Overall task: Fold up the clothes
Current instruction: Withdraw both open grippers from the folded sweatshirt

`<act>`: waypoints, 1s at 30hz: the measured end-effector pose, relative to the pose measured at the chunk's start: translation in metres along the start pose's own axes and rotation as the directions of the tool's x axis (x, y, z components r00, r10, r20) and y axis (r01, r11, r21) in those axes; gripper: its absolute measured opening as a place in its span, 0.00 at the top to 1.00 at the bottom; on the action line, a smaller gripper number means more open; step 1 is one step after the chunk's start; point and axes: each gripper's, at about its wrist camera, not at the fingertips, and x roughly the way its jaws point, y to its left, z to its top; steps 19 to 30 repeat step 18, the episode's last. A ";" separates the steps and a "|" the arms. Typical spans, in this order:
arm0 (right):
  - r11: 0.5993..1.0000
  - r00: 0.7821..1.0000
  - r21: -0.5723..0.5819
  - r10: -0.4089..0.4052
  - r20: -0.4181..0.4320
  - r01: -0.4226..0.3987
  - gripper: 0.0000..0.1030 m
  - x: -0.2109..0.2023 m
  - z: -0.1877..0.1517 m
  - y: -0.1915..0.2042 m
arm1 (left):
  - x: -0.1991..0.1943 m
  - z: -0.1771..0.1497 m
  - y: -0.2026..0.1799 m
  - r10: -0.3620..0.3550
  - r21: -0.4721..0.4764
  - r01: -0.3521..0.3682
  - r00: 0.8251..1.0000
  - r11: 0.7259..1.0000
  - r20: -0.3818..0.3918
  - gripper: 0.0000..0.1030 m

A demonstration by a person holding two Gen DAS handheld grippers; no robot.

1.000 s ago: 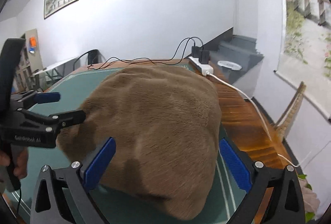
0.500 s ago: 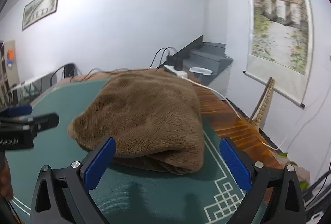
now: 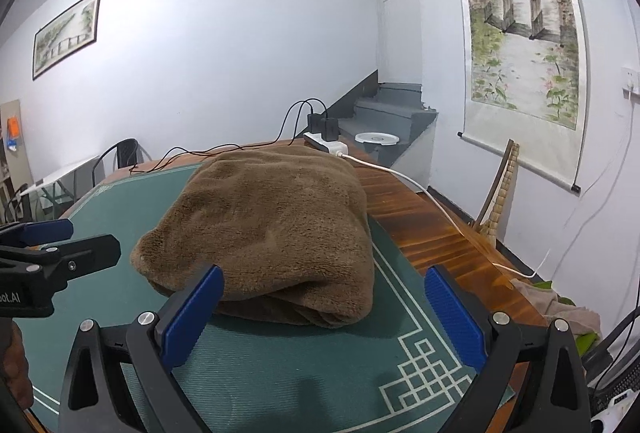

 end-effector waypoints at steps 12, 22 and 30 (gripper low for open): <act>0.998 0.999 0.055 -0.014 -0.030 0.016 0.01 0.004 -0.009 -0.029 | 0.015 0.014 -0.035 0.035 0.065 -0.039 0.998 0.997 0.057 0.00; 0.997 0.999 0.075 -0.021 -0.038 0.024 0.01 0.006 -0.012 -0.039 | 0.020 0.013 -0.039 0.054 0.074 -0.058 0.997 0.996 0.061 0.00; 0.997 0.999 0.075 -0.021 -0.038 0.024 0.01 0.006 -0.012 -0.039 | 0.020 0.013 -0.039 0.054 0.074 -0.058 0.997 0.996 0.061 0.00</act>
